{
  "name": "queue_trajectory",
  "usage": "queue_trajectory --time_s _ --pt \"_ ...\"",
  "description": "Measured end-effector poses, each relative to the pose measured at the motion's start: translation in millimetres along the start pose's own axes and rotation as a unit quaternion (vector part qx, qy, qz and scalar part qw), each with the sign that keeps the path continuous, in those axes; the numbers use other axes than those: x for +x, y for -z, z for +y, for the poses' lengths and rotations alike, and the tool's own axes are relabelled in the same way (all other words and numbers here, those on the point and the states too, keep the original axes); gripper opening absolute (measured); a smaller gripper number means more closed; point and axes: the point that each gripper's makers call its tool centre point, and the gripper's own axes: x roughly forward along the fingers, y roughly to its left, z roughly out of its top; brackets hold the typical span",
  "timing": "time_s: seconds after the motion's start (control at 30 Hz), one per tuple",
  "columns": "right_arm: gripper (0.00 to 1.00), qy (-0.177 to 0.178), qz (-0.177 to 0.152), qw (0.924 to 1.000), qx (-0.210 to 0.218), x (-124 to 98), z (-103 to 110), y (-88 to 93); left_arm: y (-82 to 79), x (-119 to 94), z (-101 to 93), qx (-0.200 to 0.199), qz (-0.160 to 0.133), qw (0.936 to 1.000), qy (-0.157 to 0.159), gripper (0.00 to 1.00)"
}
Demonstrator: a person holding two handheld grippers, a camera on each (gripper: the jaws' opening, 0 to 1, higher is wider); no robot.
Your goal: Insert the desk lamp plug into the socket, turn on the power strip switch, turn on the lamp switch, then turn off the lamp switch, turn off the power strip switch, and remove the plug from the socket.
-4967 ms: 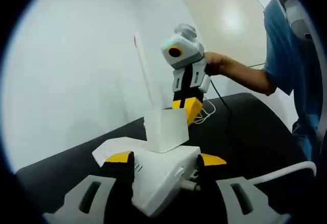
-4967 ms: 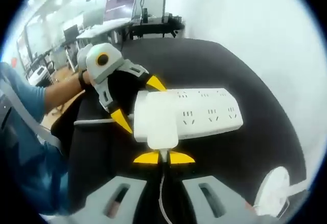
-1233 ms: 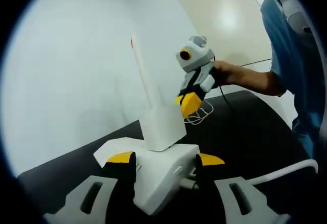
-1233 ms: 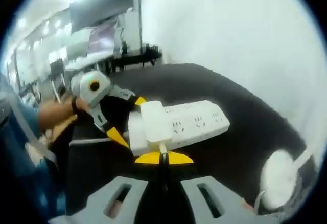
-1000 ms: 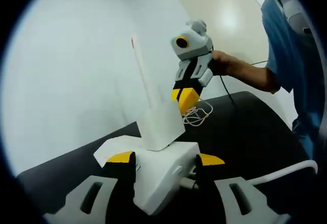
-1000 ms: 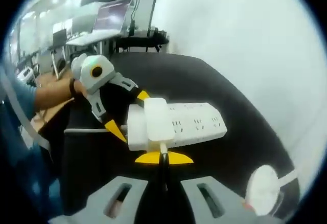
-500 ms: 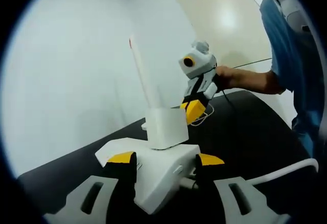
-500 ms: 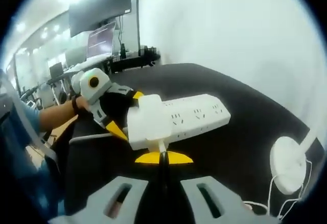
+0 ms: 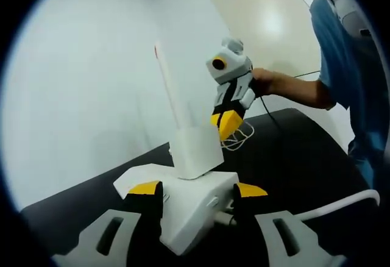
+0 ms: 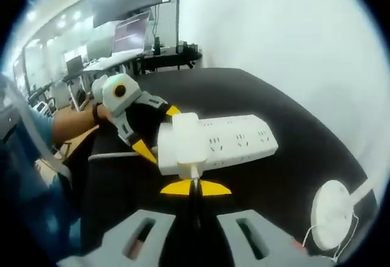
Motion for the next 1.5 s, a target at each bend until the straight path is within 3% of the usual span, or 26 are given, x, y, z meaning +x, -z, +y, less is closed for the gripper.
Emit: queue_trajectory --time_s 0.1,0.17,0.2,0.27,0.37,0.43,0.6,0.73,1.17,1.4,1.5 --pt "0.29 -0.006 0.002 1.0 -0.004 -15.4 -6.7 -16.7 1.7 -1.0 2.8 -0.002 -0.001 1.0 0.0 0.44" --pt "0.4 -0.028 0.045 0.9984 -0.022 -19.6 -3.7 -19.2 1.8 -0.9 2.9 -0.002 -0.001 1.0 0.0 0.44" --pt "0.41 -0.033 0.065 0.9966 -0.038 -18.2 -4.1 -21.0 2.9 -0.8 4.7 -0.003 -0.001 1.0 0.0 0.44" --pt "0.41 -0.03 0.112 0.9909 -0.068 -13.7 -5.2 -21.2 4.0 -0.6 6.6 -0.004 -0.002 1.0 0.0 0.44" --pt "0.41 -0.031 0.147 0.9807 -0.125 -2.2 -1.6 -23.7 4.2 -0.5 7.6 -0.006 -0.002 1.0 0.0 0.44" --pt "0.41 -0.049 0.16 0.9795 -0.113 10.2 8.4 -24.6 5.7 -0.4 9.7 -0.007 -0.003 1.0 0.0 0.44" --pt "0.41 -0.067 0.165 0.9775 -0.113 30.6 19.9 -32.5 6.4 -0.3 12.8 -0.008 -0.005 1.0 0.0 0.44" --pt "0.41 -0.052 0.18 0.9754 -0.117 38.8 12.8 -34.4 6.3 -0.2 14.3 -0.011 -0.006 0.9999 0.001 0.44" --pt "0.32 -0.052 0.217 0.9694 -0.102 55.4 7.4 -32.7 -4.0 1.8 -0.9 -0.01 -0.006 0.9999 0.001 0.44" --pt "0.27 -0.069 0.234 0.9654 -0.091 60.6 14.4 -25.1 -9.5 3.8 -10.3 -0.011 -0.006 0.9999 0.001 0.44" --pt "0.26 -0.05 0.238 0.967 -0.074 59.9 13.0 -24.9 -8.8 3.4 -8.9 -0.013 -0.005 0.9999 0.001 0.44"
